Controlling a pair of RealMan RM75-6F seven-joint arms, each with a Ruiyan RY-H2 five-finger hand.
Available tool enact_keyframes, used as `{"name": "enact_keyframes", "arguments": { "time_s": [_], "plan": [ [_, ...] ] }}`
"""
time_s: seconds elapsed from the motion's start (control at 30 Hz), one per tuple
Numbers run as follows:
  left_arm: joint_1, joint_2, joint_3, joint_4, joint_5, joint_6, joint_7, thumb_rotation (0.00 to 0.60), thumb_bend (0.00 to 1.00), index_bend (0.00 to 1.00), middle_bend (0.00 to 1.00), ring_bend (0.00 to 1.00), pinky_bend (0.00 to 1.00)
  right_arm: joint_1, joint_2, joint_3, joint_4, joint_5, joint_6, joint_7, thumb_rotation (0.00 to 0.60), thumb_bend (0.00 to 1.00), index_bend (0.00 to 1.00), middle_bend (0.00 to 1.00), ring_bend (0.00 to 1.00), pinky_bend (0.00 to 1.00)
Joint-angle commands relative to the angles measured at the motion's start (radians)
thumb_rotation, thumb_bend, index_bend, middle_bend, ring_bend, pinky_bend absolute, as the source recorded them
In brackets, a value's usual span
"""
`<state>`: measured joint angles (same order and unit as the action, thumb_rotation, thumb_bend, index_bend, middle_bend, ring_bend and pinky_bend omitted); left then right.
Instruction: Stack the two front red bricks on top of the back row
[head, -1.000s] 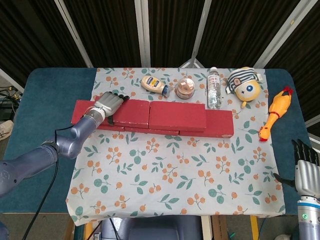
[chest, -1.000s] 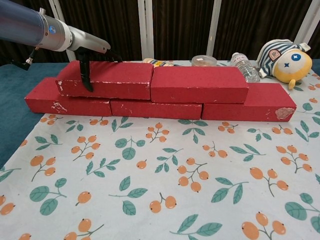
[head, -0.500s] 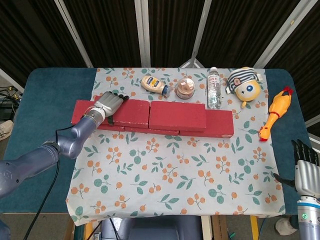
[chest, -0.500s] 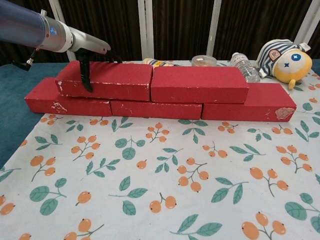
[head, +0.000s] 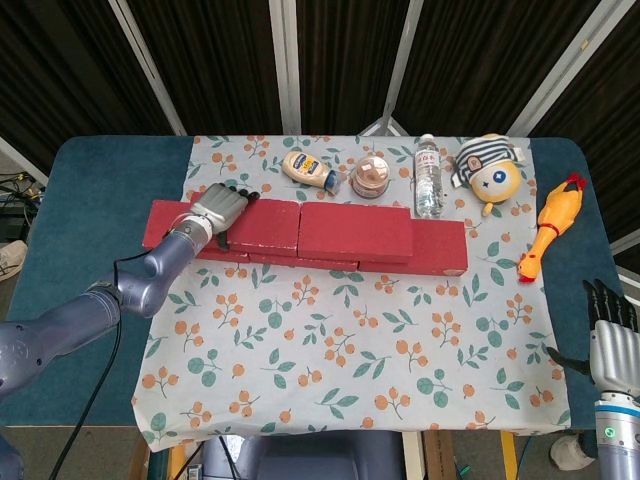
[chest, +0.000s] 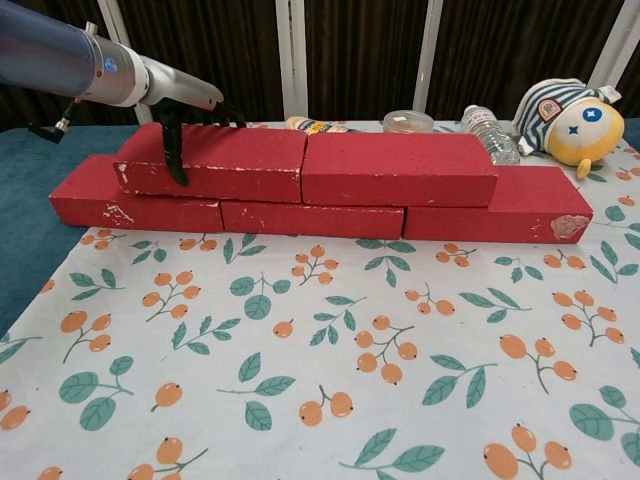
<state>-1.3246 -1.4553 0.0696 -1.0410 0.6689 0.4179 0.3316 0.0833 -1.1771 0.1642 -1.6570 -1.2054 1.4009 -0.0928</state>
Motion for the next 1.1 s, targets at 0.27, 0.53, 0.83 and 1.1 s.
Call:
{"name": "enact_keyframes", "arguments": {
  "time_s": [0.27, 0.53, 0.83, 1.1],
  "plan": [
    [-0.004, -0.004, 0.0, 0.0, -0.005, -0.002, 0.0, 0.6, 0.0, 0.28, 0.39, 0.26, 0.27, -0.001, 0.003, 0.0, -0.002, 0.001, -0.001, 0.002, 0.6, 0.11, 0.0, 0.03, 0.0, 0.0],
    [-0.008, -0.009, 0.007, 0.005, -0.015, -0.003, 0.006, 0.6, 0.0, 0.28, 0.39, 0.26, 0.27, 0.0, 0.004, -0.001, -0.003, 0.001, -0.003, 0.002, 0.6, 0.11, 0.0, 0.03, 0.0, 0.0],
    [-0.008, -0.022, 0.013, 0.021, -0.022, -0.008, 0.008, 0.6, 0.0, 0.28, 0.39, 0.26, 0.27, 0.0, 0.003, 0.0, -0.002, 0.003, -0.002, 0.001, 0.6, 0.11, 0.0, 0.03, 0.0, 0.0],
    [-0.01, -0.025, 0.011, 0.027, -0.023, -0.017, 0.002, 0.6, 0.0, 0.24, 0.33, 0.23, 0.26, 0.001, 0.002, 0.0, -0.001, 0.005, -0.003, -0.001, 0.6, 0.11, 0.0, 0.03, 0.0, 0.0]
  ]
}}
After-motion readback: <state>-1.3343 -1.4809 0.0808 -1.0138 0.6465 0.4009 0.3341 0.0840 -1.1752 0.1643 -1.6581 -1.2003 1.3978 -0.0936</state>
